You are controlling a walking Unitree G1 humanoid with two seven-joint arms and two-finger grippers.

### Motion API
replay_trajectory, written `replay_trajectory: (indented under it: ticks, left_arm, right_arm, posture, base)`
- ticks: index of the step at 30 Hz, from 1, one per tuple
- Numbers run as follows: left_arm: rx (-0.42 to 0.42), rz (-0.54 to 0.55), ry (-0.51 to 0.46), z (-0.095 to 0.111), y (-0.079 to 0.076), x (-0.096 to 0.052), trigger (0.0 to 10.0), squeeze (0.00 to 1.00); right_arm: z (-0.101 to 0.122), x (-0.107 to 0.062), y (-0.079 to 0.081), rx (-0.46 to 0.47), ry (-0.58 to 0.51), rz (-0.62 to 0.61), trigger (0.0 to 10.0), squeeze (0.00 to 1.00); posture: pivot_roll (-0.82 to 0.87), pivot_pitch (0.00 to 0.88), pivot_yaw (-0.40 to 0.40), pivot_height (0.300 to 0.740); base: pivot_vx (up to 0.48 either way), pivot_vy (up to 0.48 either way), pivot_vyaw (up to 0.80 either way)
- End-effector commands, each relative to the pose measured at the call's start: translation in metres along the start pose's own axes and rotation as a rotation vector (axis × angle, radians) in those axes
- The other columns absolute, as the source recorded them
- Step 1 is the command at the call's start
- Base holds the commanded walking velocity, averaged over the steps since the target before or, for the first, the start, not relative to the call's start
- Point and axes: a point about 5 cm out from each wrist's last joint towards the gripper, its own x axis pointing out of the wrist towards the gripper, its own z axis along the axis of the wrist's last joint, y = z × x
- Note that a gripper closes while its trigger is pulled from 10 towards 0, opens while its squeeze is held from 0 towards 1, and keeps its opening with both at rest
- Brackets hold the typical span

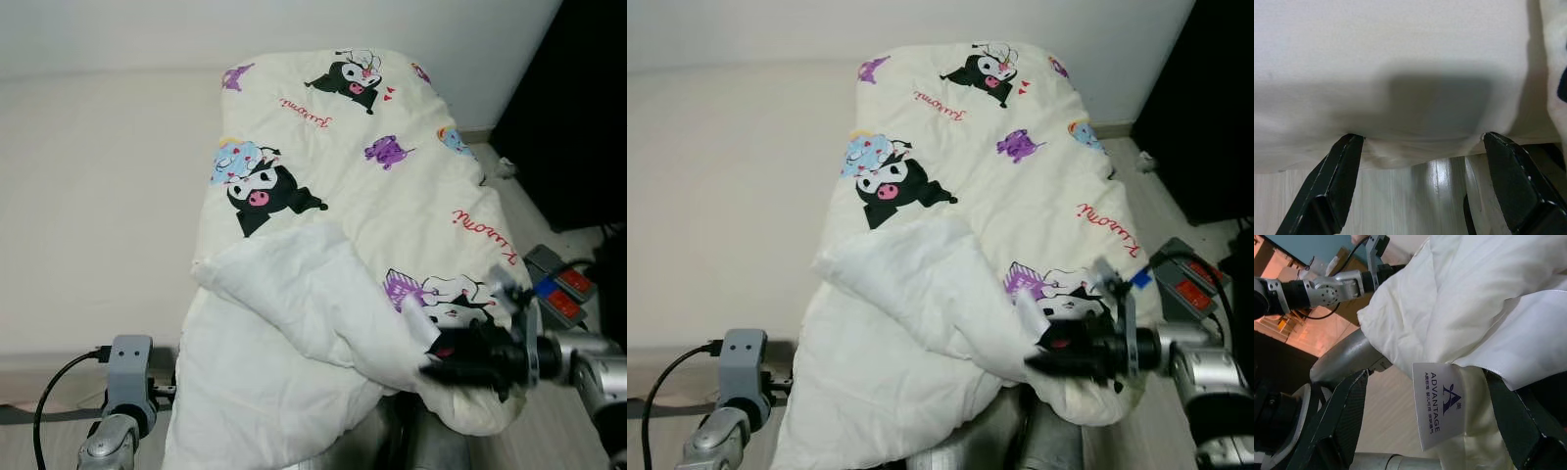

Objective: Clean up the room

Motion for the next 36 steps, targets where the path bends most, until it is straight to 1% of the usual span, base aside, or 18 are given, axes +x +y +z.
replay_trajectory:
  ticks: [1,3,4,6,8,9,13,18,21,22,24,25,26,27,28,31,34,36]
  left_arm:
    - [0.008,-0.019,0.015,-0.006,-0.006,-0.001,10.0,0.0]
    - [0.007,-0.024,0.017,-0.007,-0.009,-0.002,10.0,0.0]
    - [0.007,-0.024,0.017,-0.007,-0.009,-0.002,10.0,0.0]
    - [0.009,-0.033,0.021,-0.009,-0.011,-0.002,10.0,0.0]
    - [0.009,-0.033,0.021,-0.009,-0.011,-0.002,10.0,0.0]
    - [0.013,-0.038,0.023,-0.01,-0.011,-0.003,10.0,0.0]
    - [0.02,-0.042,0.023,-0.011,-0.01,-0.006,10.0,0.0]
    - [0.029,-0.041,0.021,-0.013,-0.006,-0.011,10.0,0.0]
    - [0.037,-0.039,0.025,-0.016,-0.003,-0.017,10.0,0.0]
    - [0.043,-0.038,0.028,-0.018,0.0,-0.022,10.0,0.0]
    - [0.043,-0.038,0.028,-0.018,0.0,-0.022,10.0,0.0]
    - [0.049,-0.039,0.031,-0.02,0.001,-0.025,10.0,0.0]
    - [0.049,-0.039,0.031,-0.02,0.001,-0.025,10.0,0.0]
    - [0.055,-0.039,0.031,-0.021,0.003,-0.029,10.0,0.0]
    - [0.055,-0.039,0.031,-0.021,0.003,-0.029,10.0,0.0]
    - [0.064,-0.039,0.025,-0.019,0.006,-0.033,10.0,0.0]
    - [0.068,-0.042,0.016,-0.014,0.006,-0.033,10.0,0.0]
    - [0.068,-0.042,0.013,-0.013,0.005,-0.032,10.0,0.0]
  right_arm:
    - [0.003,-0.001,0.0,-0.012,-0.005,-0.004,10.0,0.0]
    - [0.038,-0.016,-0.021,-0.077,-0.285,-0.213,10.0,0.0]
    - [0.038,-0.016,-0.021,-0.077,-0.285,-0.213,10.0,0.0]
    - [0.068,-0.03,-0.037,-0.036,-0.614,-0.433,10.0,0.0]
    - [0.068,-0.03,-0.037,-0.036,-0.614,-0.433,10.0,0.0]
    - [0.078,-0.035,-0.044,0.035,-0.779,-0.519,10.0,0.0]
    - [0.087,-0.04,-0.052,0.118,-0.934,-0.657,10.0,0.0]
    - [0.085,-0.029,-0.063,0.222,-0.958,-0.796,10.0,0.0]
    - [0.078,-0.008,-0.071,0.293,-0.889,-0.864,10.0,0.0]
    - [0.077,0.009,-0.071,0.318,-0.867,-0.804,10.0,0.0]
    - [0.077,0.009,-0.071,0.318,-0.867,-0.804,10.0,0.0]
    - [0.078,0.029,-0.07,0.326,-0.846,-0.718,10.0,0.0]
    - [0.078,0.029,-0.07,0.326,-0.846,-0.718,10.0,0.0]
    - [0.082,0.049,-0.066,0.317,-0.822,-0.596,10.0,0.0]
    - [0.082,0.049,-0.066,0.317,-0.822,-0.596,10.0,0.0]
    - [0.085,0.09,-0.056,0.305,-0.733,-0.398,10.0,0.0]
    - [0.077,0.118,-0.053,0.303,-0.593,-0.383,10.0,0.0]
    - [0.072,0.124,-0.053,0.31,-0.534,-0.419,10.0,0.0]
  posture:
    - [0.08,0.232,0.003,0.535]
    - [0.08,0.231,0.007,0.535]
    - [0.08,0.231,0.007,0.535]
    - [0.09,0.234,0.012,0.535]
    - [0.09,0.234,0.012,0.535]
    - [0.09,0.238,0.015,0.535]
    - [0.1,0.243,0.017,0.535]
    - [0.13,0.271,0.024,0.535]
    - [0.14,0.295,0.03,0.535]
    - [0.15,0.315,0.037,0.535]
    - [0.15,0.315,0.037,0.535]
    - [0.16,0.325,0.04,0.535]
    - [0.16,0.325,0.04,0.535]
    - [0.17,0.341,0.044,0.535]
    - [0.17,0.341,0.044,0.535]
    - [0.17,0.358,0.048,0.535]
    - [0.17,0.365,0.046,0.535]
    - [0.17,0.366,0.045,0.535]
  base:
    - [0.0,0.0,0.0]
    - [0.0,0.0,0.0]
    - [0.0,0.0,0.0]
    - [0.0,0.0,0.0]
    - [0.0,0.0,0.0]
    - [0.0,0.0,0.0]
    - [0.0,0.0,0.0]
    - [0.0,0.0,0.0]
    - [0.0,0.0,0.0]
    - [0.0,0.0,0.0]
    - [0.0,0.0,0.0]
    - [0.0,0.0,0.0]
    - [0.0,0.0,0.0]
    - [0.0,0.0,0.0]
    - [0.0,0.0,0.0]
    - [0.0,0.0,0.0]
    - [0.0,0.0,0.0]
    - [0.0,0.0,0.0]
